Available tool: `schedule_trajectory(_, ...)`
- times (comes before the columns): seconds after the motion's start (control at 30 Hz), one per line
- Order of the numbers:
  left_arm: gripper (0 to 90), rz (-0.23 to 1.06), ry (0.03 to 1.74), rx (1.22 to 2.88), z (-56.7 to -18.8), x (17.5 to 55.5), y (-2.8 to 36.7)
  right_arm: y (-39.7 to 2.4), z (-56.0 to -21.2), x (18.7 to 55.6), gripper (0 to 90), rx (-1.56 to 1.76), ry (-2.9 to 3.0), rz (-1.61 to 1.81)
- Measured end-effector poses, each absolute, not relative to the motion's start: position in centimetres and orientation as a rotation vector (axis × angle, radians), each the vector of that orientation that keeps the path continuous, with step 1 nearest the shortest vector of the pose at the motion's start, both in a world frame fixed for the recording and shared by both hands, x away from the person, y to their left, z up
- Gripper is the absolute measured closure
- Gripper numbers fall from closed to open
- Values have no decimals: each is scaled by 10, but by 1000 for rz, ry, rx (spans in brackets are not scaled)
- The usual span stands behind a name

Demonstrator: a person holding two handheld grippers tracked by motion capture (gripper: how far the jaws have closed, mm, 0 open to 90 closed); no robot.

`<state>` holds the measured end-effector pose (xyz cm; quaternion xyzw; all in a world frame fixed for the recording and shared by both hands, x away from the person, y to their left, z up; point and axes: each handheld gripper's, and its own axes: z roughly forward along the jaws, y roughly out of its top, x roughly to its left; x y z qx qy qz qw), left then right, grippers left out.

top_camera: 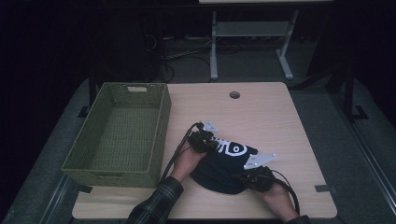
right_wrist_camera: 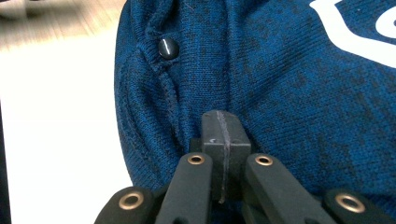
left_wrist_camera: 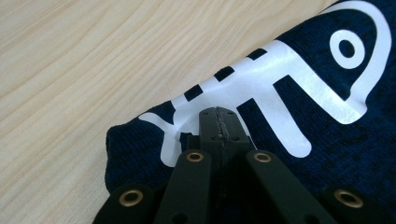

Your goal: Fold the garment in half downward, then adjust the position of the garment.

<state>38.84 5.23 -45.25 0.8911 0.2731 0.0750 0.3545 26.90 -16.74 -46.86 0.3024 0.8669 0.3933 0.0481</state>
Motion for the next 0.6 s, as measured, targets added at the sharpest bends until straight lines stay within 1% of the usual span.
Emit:
schedule_trajectory(0.07, 899, 176, 704, 2291, -450, 389, 55, -169, -469, 270, 900, 917, 2646, 1213)
schedule_trajectory(0.1, 857, 165, 714, 2279, -449, 388, 56, -169, -468, 270, 899, 918, 2644, 1214)
schedule_trajectory(0.13, 783, 161, 721, 2273, -446, 387, 58, -170, -467, 270, 889, 915, 2640, 1219)
schedule_trajectory(0.17, 730, 168, 715, 2269, -442, 386, 60, -171, -466, 270, 844, 912, 2631, 1229)
schedule_trajectory(0.23, 674, 170, 722, 2249, -436, 383, 64, -173, -463, 270, 760, 914, 2615, 1243)
schedule_trajectory(0.4, 470, 161, 761, 2194, -429, 376, 77, -181, -454, 271, 537, 935, 2544, 1254)
schedule_trajectory(0.43, 425, 144, 761, 2183, -428, 375, 80, -183, -453, 271, 505, 937, 2525, 1247)
schedule_trajectory(0.53, 345, 148, 788, 2159, -428, 371, 88, -188, -448, 270, 428, 971, 2480, 1242)
schedule_trajectory(0.6, 319, 161, 809, 2137, -425, 369, 94, -194, -446, 270, 396, 983, 2457, 1245)
